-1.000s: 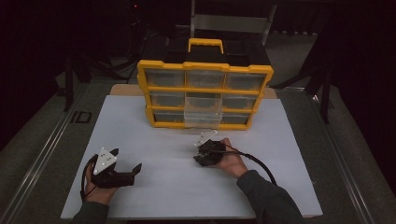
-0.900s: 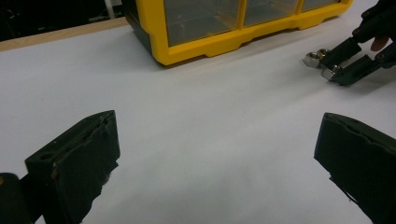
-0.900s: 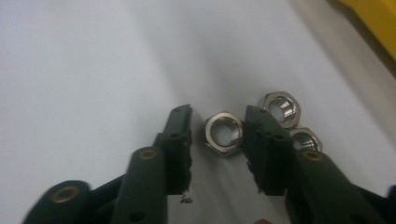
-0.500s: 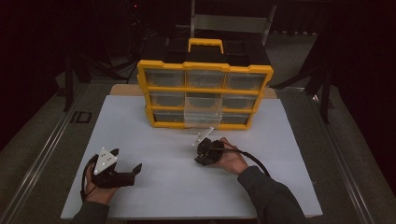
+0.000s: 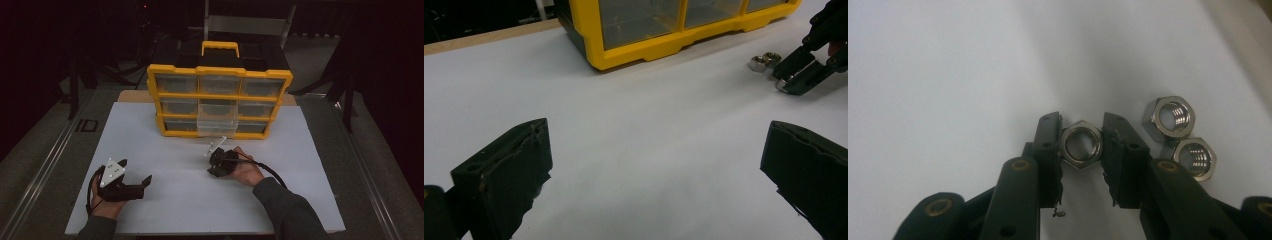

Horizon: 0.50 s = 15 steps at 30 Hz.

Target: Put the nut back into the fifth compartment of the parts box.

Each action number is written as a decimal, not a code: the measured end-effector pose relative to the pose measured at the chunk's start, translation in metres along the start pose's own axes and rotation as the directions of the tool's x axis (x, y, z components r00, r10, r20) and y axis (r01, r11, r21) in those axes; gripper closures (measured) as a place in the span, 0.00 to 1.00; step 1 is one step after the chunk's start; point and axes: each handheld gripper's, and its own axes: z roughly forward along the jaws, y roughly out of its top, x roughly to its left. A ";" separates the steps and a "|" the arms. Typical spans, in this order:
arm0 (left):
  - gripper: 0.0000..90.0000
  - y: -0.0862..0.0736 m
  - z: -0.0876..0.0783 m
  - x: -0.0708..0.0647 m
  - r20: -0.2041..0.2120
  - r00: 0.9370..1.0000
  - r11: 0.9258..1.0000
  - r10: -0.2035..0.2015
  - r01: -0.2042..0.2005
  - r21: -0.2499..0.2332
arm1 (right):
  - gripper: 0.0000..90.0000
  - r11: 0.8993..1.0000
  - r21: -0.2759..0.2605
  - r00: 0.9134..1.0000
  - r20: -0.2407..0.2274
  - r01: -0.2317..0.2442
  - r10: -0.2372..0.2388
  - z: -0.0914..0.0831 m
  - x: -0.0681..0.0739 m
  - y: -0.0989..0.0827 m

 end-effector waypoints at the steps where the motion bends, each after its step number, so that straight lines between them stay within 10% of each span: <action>1: 0.01 0.000 0.000 0.000 0.000 1.000 1.000 0.001 -0.001 0.001 | 0.78 1.000 0.001 1.000 -0.005 -0.002 0.002 -0.001 0.000 -0.001; 15: 0.01 0.000 0.000 0.000 0.000 1.000 1.000 0.002 -0.002 0.002 | 0.78 0.999 -0.040 0.998 -0.053 0.031 -0.033 -0.041 0.004 -0.003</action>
